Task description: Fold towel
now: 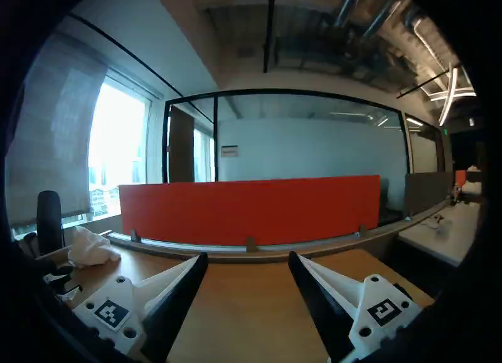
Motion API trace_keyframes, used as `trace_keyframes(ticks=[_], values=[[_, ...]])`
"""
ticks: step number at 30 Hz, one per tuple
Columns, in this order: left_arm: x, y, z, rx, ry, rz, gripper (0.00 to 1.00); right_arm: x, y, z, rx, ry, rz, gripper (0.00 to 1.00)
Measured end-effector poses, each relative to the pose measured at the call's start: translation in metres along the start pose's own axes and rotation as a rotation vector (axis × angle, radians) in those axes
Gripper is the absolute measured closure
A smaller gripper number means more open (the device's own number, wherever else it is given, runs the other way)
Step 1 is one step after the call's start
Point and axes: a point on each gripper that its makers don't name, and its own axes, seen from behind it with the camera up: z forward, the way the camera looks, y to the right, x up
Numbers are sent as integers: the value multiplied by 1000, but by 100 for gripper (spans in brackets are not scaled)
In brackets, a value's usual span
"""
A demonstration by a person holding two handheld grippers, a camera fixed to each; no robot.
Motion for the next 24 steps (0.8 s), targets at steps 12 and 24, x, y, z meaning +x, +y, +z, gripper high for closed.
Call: trace_keyframes(ticks=[12,24], values=[[-2,1,1,1,0,5,10,7,7,0,7,15,-7,1],[-2,1,1,1,1,4,10,-1,30,4,-11,0,-87,1]])
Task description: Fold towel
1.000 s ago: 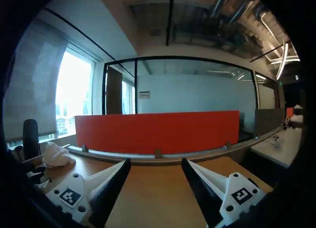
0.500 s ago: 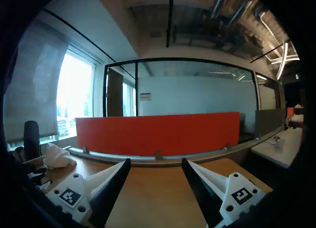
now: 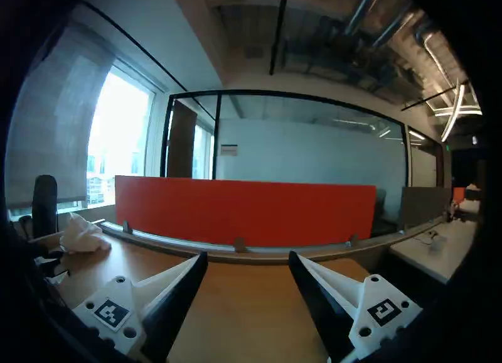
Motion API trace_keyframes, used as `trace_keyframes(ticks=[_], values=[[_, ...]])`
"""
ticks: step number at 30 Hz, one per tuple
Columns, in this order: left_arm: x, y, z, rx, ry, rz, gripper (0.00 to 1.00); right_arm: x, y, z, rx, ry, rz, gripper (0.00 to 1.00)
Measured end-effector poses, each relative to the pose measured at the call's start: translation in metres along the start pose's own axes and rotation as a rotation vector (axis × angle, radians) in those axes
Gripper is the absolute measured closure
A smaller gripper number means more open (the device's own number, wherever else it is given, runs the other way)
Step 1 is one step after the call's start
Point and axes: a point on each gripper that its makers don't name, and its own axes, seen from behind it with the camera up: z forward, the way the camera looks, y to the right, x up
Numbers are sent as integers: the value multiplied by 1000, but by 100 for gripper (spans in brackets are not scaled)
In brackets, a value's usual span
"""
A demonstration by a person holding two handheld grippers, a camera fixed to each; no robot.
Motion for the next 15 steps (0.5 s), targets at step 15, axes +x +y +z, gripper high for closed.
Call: trace_keyframes(ticks=[15], values=[[1,1,-1,0,0,0,10,-54,16,-2,-1,-4,29,0]])
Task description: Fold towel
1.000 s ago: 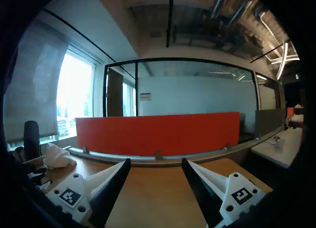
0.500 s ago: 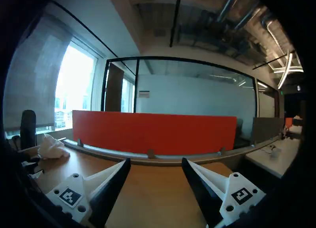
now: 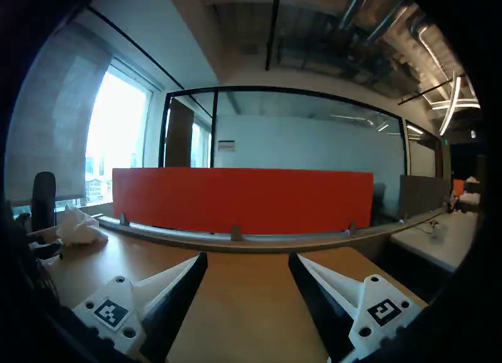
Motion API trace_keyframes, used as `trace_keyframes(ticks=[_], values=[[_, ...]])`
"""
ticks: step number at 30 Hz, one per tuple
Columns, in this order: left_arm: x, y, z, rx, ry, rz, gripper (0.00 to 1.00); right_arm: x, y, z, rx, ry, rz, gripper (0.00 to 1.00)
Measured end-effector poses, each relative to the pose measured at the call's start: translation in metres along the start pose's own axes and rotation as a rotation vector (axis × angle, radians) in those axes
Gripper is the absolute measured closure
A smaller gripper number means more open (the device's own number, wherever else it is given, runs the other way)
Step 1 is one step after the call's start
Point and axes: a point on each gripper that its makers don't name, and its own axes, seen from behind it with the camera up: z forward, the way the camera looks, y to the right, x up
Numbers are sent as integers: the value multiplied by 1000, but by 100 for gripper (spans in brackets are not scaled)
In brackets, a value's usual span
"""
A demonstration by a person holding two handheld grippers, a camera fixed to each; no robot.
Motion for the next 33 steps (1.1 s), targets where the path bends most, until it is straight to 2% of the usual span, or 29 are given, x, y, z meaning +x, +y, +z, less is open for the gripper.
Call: trace_keyframes(ticks=[15,24,33], values=[[1,1,0,0,0,0,10,-60,-1,0,12,22,32,0],[1,1,0,0,0,0,10,-85,15,-2,-31,14,65,0],[1,1,-1,0,0,0,10,-108,24,-6,-47,7,63,0]])
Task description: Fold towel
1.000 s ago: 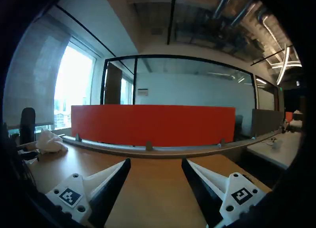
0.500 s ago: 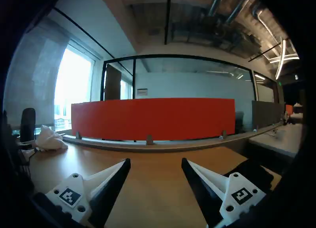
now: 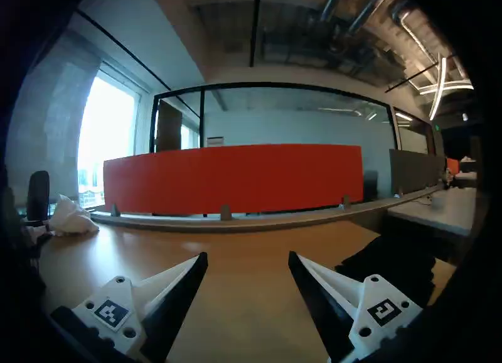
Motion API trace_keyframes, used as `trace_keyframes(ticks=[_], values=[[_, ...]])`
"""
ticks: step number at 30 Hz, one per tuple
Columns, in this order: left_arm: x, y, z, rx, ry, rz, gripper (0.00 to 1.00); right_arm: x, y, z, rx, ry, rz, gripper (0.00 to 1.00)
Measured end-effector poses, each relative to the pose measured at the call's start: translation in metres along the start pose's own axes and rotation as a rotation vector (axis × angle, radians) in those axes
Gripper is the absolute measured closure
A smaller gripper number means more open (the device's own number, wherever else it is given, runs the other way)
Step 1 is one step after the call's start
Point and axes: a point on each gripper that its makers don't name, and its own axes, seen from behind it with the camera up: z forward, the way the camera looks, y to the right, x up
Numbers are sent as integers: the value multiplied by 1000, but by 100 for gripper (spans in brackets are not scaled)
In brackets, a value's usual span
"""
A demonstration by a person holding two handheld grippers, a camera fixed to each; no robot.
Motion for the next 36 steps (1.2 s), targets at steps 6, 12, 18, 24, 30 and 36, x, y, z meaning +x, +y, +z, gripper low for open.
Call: trace_keyframes(ticks=[6,12,18,24,30,36], values=[[0,0,0,0,0,0,10,-6,-1,2,1,-2,-5,0],[1,1,0,0,0,0,10,-11,-2,4,0,-8,-4,0],[1,1,0,0,0,0,10,-18,-3,4,2,-8,-12,0],[1,1,0,0,0,0,10,-19,-7,0,5,-2,-39,0],[1,1,0,0,0,0,10,-17,-8,-1,9,-1,-44,0],[1,0,0,0,0,0,10,-17,-8,-1,9,-1,-45,0]])
